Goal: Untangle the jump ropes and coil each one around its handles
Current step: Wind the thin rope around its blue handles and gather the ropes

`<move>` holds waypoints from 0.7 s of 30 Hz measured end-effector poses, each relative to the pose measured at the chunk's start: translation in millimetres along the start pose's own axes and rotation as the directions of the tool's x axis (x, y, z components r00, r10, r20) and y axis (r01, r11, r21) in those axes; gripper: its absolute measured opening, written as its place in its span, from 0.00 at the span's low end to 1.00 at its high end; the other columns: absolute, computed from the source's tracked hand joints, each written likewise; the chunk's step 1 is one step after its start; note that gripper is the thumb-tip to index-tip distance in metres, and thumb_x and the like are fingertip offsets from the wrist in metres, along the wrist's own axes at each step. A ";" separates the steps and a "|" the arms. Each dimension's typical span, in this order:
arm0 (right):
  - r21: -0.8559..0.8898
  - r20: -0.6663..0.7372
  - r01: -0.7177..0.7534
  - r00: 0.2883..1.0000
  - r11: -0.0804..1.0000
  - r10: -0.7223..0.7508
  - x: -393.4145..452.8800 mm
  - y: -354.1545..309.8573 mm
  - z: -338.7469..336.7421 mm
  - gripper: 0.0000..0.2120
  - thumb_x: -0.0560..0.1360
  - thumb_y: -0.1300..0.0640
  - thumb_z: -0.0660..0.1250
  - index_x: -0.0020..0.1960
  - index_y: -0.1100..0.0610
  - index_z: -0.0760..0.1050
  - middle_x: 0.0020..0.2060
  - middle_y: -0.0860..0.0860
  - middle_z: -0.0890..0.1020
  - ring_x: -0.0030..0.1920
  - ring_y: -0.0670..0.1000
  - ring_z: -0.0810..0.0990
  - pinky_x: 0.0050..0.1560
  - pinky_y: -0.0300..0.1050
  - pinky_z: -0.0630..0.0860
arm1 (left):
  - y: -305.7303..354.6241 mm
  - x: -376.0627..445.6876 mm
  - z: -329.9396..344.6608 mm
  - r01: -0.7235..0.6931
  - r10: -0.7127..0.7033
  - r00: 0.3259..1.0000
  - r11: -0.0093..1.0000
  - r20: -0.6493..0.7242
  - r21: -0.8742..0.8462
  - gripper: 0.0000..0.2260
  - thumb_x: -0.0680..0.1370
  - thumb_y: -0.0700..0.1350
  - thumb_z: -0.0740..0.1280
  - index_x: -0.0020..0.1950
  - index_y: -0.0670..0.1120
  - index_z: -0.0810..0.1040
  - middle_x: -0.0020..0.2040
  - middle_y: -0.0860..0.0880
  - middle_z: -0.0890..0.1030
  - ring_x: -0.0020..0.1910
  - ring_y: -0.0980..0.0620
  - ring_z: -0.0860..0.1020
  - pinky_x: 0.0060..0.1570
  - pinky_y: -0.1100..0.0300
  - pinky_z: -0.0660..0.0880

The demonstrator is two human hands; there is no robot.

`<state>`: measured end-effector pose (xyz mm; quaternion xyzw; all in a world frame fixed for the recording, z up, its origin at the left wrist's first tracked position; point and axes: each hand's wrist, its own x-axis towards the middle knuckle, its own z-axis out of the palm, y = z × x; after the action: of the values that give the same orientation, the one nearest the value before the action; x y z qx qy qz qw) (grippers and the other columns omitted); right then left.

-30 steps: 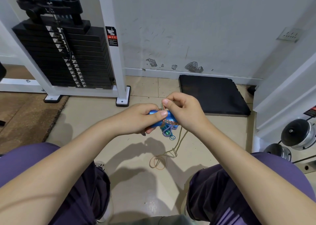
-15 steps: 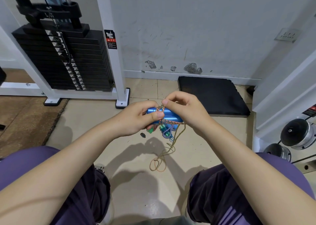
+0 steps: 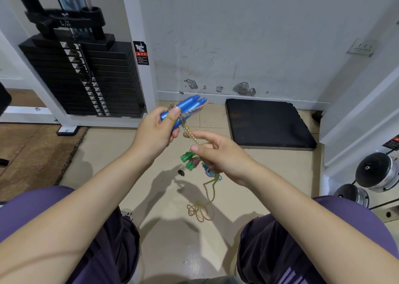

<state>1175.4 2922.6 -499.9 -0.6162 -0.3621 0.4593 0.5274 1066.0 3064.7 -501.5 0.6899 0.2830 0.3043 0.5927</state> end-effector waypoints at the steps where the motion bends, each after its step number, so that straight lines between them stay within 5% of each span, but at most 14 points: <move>1: -0.070 -0.028 0.021 0.999 0.997 -0.023 0.2 0.0 3.5 0.09 0.80 0.60 0.65 0.59 0.54 0.78 0.26 0.49 0.62 0.24 0.45 0.58 0.23 0.35 0.57 | -3.5 2.3 -3.3 -0.025 0.027 0.999 0.996 -0.024 0.081 0.19 0.80 0.57 0.63 0.47 0.40 0.74 0.26 0.52 0.73 0.27 0.52 0.69 0.28 0.61 0.65; 3: -0.209 -0.097 0.048 0.993 0.977 -0.070 2.2 -1.6 5.6 0.04 0.80 0.58 0.64 0.49 0.57 0.77 0.24 0.47 0.64 0.22 0.43 0.60 0.23 0.35 0.58 | -7.4 4.3 -6.2 -0.070 0.084 0.995 0.967 -0.046 0.246 0.19 0.79 0.59 0.62 0.42 0.43 0.73 0.24 0.53 0.74 0.28 0.50 0.71 0.32 0.57 0.67; 8: -0.485 -0.203 0.133 0.944 0.864 -0.259 -1.1 -13.3 -6.7 0.14 0.78 0.53 0.68 0.37 0.58 0.72 0.24 0.45 0.66 0.25 0.43 0.62 0.28 0.36 0.61 | -11.5 8.7 -9.3 -0.045 0.023 0.999 0.824 0.047 0.565 0.16 0.81 0.54 0.63 0.40 0.44 0.73 0.30 0.48 0.77 0.31 0.49 0.73 0.35 0.53 0.68; 14: -0.595 -0.239 0.228 0.865 0.771 -0.440 -1.4 -18.5 -20.7 0.13 0.77 0.55 0.69 0.35 0.57 0.74 0.31 0.46 0.70 0.33 0.42 0.68 0.36 0.34 0.64 | 0.0 -13.6 1.5 -0.150 -0.080 0.820 0.925 0.567 0.348 0.13 0.82 0.48 0.64 0.45 0.40 0.73 0.27 0.53 0.74 0.26 0.57 0.69 0.30 0.65 0.66; 21: -0.555 -0.230 0.164 0.912 0.816 -0.340 -0.3 -8.6 -14.0 0.17 0.78 0.50 0.66 0.33 0.52 0.68 0.25 0.46 0.67 0.28 0.44 0.65 0.31 0.42 0.64 | 6.4 -24.1 5.8 -0.097 -0.074 0.769 0.968 0.636 0.230 0.15 0.82 0.50 0.62 0.46 0.38 0.72 0.32 0.47 0.78 0.24 0.54 0.69 0.25 0.66 0.65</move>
<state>1188.9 2919.4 -491.1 -0.7478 -0.4627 0.1625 0.4476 1054.7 3042.0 -497.9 0.8226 0.0959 0.0172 0.5601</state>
